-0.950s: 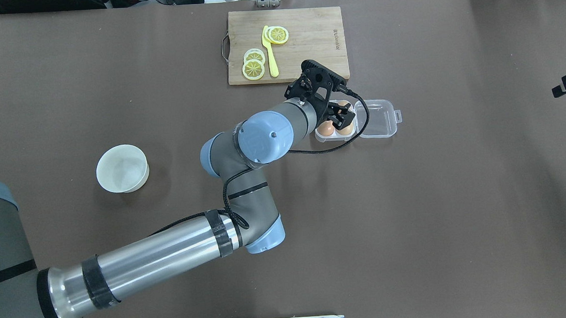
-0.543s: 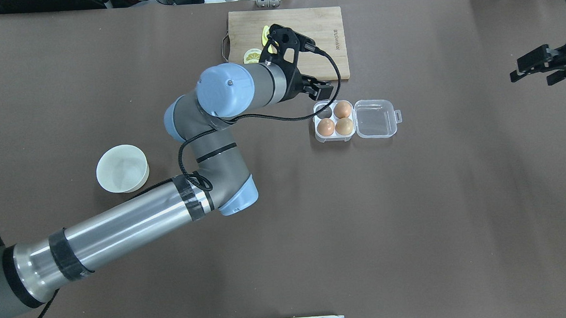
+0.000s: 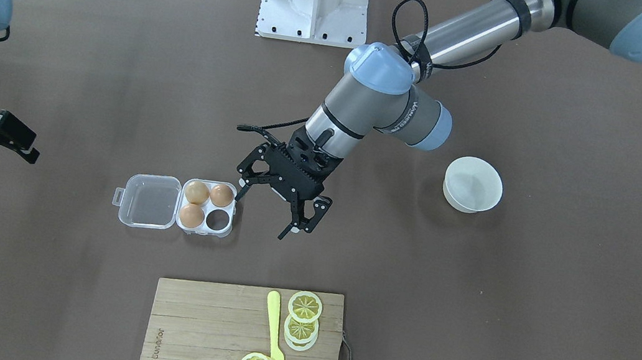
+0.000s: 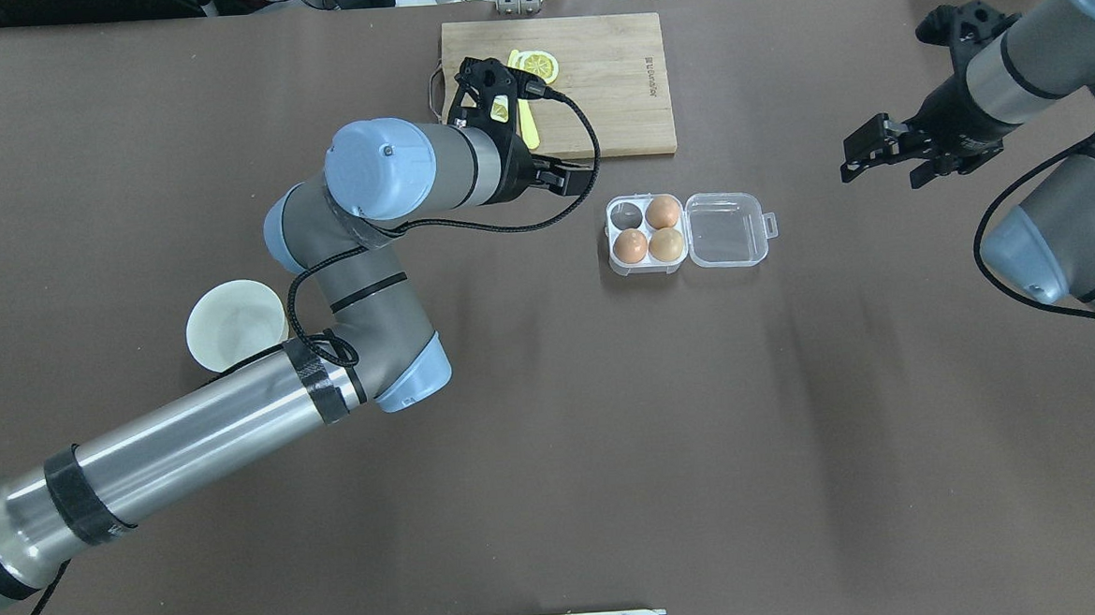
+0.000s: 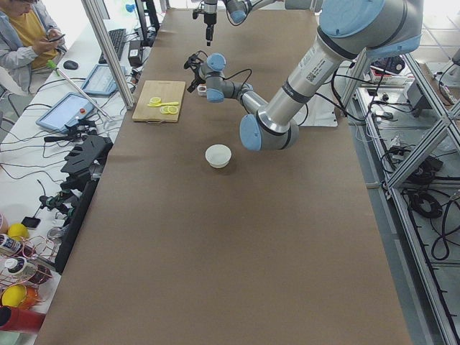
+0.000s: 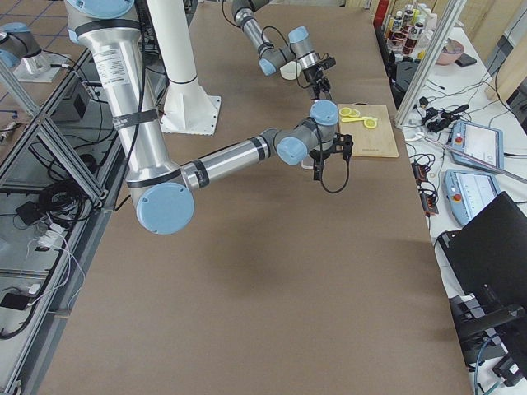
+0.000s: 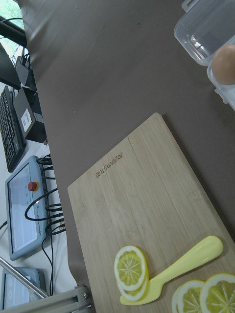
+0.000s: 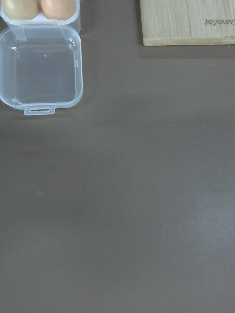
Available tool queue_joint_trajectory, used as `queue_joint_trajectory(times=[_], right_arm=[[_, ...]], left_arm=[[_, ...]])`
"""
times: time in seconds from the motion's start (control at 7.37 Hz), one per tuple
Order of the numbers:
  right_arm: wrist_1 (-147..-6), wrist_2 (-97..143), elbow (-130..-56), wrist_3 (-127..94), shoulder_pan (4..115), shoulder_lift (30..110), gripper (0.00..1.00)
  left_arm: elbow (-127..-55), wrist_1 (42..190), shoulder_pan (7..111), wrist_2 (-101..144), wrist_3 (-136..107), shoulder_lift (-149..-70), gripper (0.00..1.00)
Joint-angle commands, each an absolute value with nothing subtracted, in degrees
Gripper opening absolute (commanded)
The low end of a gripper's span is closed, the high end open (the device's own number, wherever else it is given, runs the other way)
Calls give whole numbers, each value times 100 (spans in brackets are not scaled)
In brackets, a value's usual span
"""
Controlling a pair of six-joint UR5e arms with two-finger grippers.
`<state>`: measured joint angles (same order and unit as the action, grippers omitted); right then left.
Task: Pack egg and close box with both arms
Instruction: 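Raise the left gripper off the box while the right arm reaches toward the lid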
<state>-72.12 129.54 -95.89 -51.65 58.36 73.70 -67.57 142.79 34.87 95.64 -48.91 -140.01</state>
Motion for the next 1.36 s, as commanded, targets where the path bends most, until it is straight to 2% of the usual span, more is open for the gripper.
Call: queue_joint_trajectory(times=[0.0, 0.68, 0.95, 1.22], right_arm=[[-7207, 12841, -9536, -5168, 5530, 7243, 94], [-7225, 12832, -9282, -5518, 5493, 7242, 95], [-7225, 12832, -9281, -5800, 5484, 7216, 95], [-7225, 12823, -9281, -5801, 5432, 7216, 95]], left_arm=[[-6759, 14282, 3350, 9589, -4922, -13843, 0], [-6662, 13713, 3208, 9545, -3077, -14018, 0], [-6155, 13676, 3156, 9536, -3067, -14377, 0], [-5942, 13676, 3129, 9536, -2971, -14440, 0]])
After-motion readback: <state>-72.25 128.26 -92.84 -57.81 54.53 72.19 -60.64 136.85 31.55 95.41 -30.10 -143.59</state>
